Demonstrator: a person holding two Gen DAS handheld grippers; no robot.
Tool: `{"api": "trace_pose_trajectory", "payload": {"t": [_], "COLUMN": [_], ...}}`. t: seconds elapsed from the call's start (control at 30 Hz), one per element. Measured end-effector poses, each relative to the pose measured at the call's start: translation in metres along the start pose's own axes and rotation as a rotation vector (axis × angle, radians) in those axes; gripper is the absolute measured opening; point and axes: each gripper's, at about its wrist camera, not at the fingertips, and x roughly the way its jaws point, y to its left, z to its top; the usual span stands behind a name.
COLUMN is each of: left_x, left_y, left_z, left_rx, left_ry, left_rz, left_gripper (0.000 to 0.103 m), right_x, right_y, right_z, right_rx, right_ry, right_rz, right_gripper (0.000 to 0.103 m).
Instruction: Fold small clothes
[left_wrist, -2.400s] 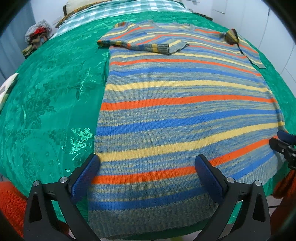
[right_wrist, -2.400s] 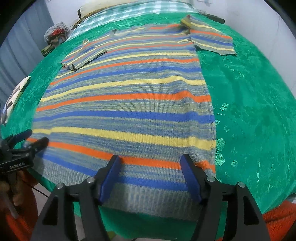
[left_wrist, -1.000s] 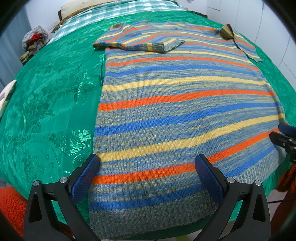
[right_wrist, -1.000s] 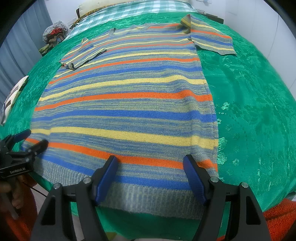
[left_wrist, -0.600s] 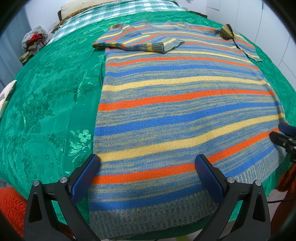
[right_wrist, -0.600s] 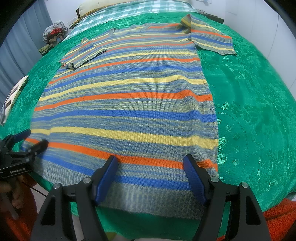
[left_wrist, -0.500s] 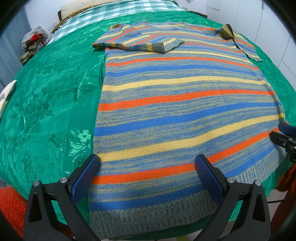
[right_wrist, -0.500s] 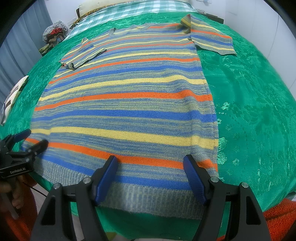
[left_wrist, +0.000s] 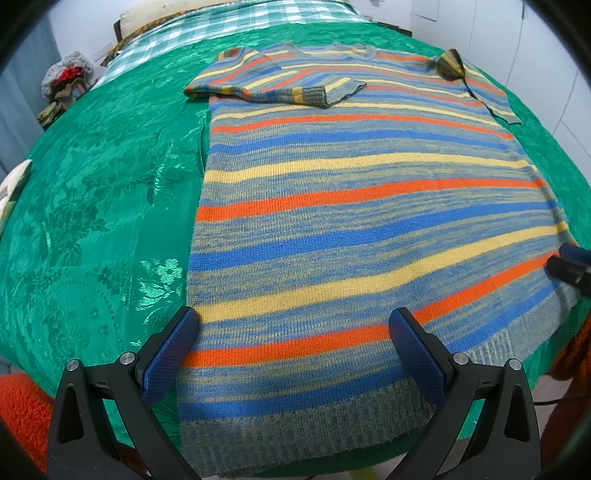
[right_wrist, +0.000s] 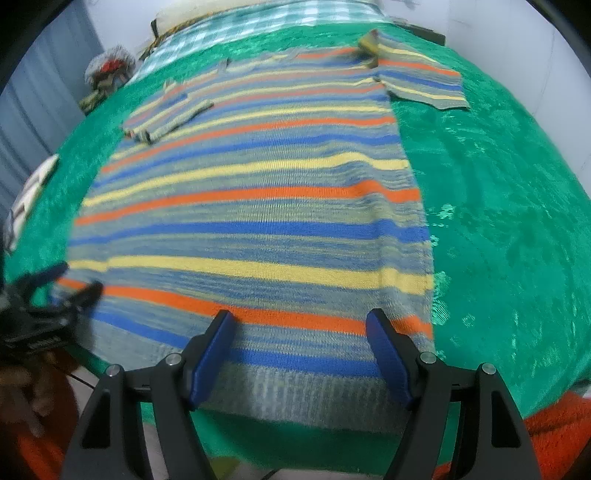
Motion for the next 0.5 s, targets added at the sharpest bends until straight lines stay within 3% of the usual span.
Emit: {"api": "trace_pose_trajectory", "payload": {"t": [0.1, 0.27, 0.5], "left_x": [-0.017, -0.055, -0.080], "left_y": [0.004, 0.017, 0.041], "left_z": [0.003, 0.005, -0.005], "left_rx": [-0.018, -0.078, -0.133], "left_ry": [-0.016, -0.122, -0.253], "left_rz": [-0.001, -0.022, 0.054], "left_gripper": [0.102, 0.102, 0.102], "right_x": [-0.025, -0.063, -0.067], "right_y": [-0.011, -0.020, -0.010], "right_z": [-0.001, 0.002, 0.003], "right_rx": [0.079, 0.100, 0.058], "right_ry": [-0.094, -0.297, -0.344], "right_rz": [0.028, -0.043, -0.059], "right_gripper": [0.073, 0.073, 0.073]}}
